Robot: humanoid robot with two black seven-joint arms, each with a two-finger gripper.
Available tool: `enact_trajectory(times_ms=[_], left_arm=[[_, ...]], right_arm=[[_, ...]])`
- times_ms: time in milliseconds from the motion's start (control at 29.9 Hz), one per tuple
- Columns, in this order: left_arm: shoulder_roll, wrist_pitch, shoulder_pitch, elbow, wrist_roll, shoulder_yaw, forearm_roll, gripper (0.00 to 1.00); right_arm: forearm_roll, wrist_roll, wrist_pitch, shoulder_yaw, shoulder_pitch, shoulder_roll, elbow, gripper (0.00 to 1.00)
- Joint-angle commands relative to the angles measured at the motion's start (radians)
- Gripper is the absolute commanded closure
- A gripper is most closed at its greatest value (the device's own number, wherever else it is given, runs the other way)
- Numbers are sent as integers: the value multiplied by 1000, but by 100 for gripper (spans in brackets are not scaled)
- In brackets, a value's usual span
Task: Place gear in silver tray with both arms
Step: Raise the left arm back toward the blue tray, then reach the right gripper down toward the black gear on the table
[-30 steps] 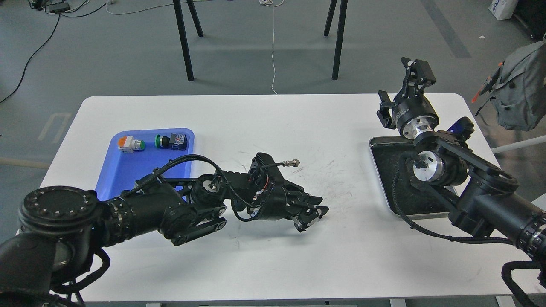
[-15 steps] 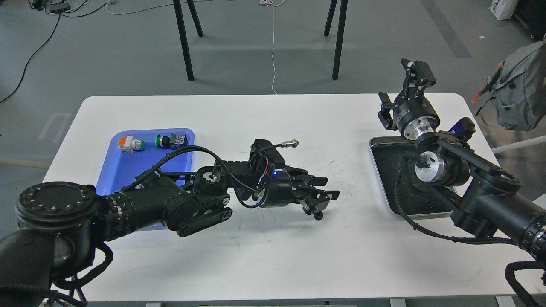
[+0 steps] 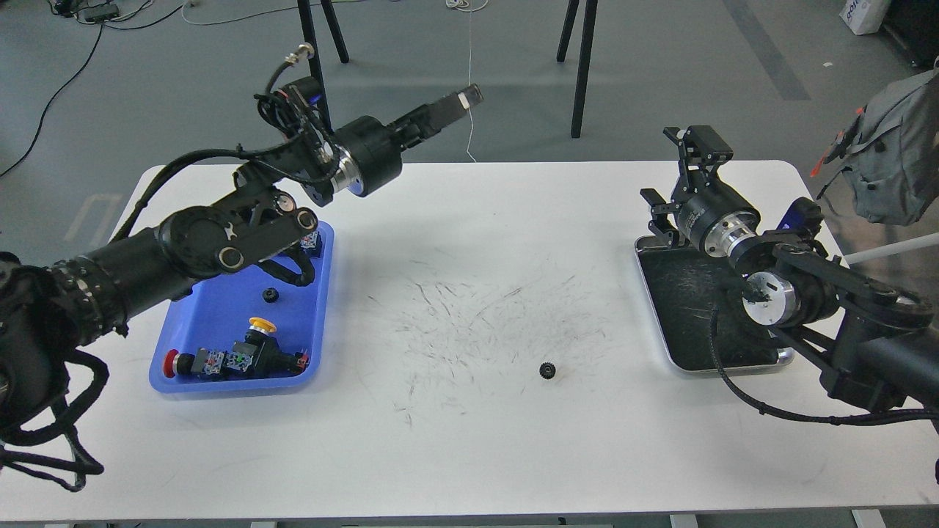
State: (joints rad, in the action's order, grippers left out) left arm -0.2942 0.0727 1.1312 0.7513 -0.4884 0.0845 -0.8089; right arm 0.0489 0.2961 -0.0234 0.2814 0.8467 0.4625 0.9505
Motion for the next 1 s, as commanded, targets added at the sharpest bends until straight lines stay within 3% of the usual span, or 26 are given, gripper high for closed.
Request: enact_trajectory(times_ms=[0, 134, 401, 535, 735, 869, 969], left_arm=[[-65, -42, 5, 3, 0, 41, 138, 0], [-103, -70, -7, 5, 0, 104, 220, 0], [-158, -154, -13, -20, 0, 116, 384, 1], [-184, -237, -27, -35, 0, 113, 442, 1], [-206, -277, -79, -67, 0, 106, 447, 0], [-211, -399, -108, -96, 0, 118, 458, 0], [-207, -442, -114, -125, 0, 120, 488, 0]], right_arm=[[20, -26, 51, -106, 55, 62, 52, 1], [39, -64, 94, -282, 156, 107, 106, 1], [270, -52, 92, -501, 281, 104, 182, 1], [339, -51, 94, -594, 357, 93, 203, 1], [391, -51, 95, -781, 494, 32, 249, 2], [485, -43, 100, -858, 561, -14, 275, 2], [534, -31, 100, -883, 592, -51, 277, 2]])
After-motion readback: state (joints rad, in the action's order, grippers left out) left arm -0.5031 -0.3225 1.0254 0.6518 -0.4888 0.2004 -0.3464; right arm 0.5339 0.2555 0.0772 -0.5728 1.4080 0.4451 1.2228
